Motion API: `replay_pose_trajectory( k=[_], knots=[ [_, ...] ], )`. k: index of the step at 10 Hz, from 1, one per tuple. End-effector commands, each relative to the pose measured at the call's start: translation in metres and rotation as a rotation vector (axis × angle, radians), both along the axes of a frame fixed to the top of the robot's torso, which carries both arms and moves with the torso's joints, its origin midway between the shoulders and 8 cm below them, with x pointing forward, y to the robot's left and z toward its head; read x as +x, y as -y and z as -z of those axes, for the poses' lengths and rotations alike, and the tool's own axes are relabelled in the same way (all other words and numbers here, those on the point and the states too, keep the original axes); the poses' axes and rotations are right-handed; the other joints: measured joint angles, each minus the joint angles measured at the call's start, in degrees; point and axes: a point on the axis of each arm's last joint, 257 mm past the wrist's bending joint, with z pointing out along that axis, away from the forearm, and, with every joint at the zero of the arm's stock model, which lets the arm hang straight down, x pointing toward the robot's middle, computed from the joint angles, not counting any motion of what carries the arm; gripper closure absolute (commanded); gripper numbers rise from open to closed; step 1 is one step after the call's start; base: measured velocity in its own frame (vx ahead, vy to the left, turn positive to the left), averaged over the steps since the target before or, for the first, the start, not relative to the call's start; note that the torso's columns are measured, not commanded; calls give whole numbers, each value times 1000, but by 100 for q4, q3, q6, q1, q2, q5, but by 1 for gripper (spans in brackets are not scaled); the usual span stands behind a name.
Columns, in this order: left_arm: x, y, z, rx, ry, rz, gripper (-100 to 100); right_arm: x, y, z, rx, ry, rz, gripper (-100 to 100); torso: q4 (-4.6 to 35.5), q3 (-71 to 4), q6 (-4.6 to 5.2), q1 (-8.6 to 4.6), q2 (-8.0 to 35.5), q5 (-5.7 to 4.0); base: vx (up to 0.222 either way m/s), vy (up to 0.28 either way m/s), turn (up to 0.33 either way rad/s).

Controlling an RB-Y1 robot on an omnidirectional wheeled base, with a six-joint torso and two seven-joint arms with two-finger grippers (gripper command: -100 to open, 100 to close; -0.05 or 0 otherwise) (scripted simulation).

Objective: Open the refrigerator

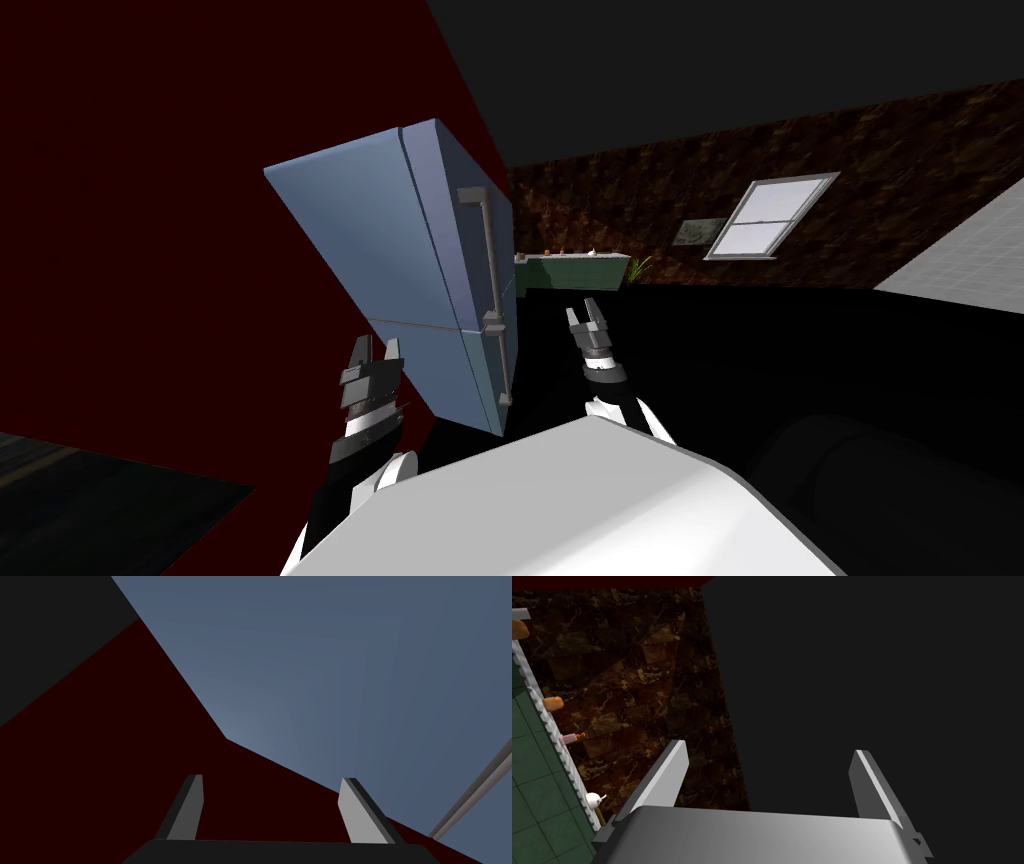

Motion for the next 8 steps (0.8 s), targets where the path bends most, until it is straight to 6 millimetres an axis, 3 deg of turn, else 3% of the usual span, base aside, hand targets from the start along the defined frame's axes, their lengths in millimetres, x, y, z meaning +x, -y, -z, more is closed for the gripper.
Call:
replay_pose_trajectory(
  k=[1, 8],
  knots=[
    [0, 0, 0, 0, 0, 0, 0, 0, 0, 0, 0, 0, 0, 0, 235, -467, 0, 0, 232, 0, 0, 0, 0],
    [0, 0, 0, 0, 0, 0, 0, 0, 0, 0, 0, 0, 0, 0, 3114, -6227, 0, 0, 3116, 0, 0, 0, 0]
  ],
)
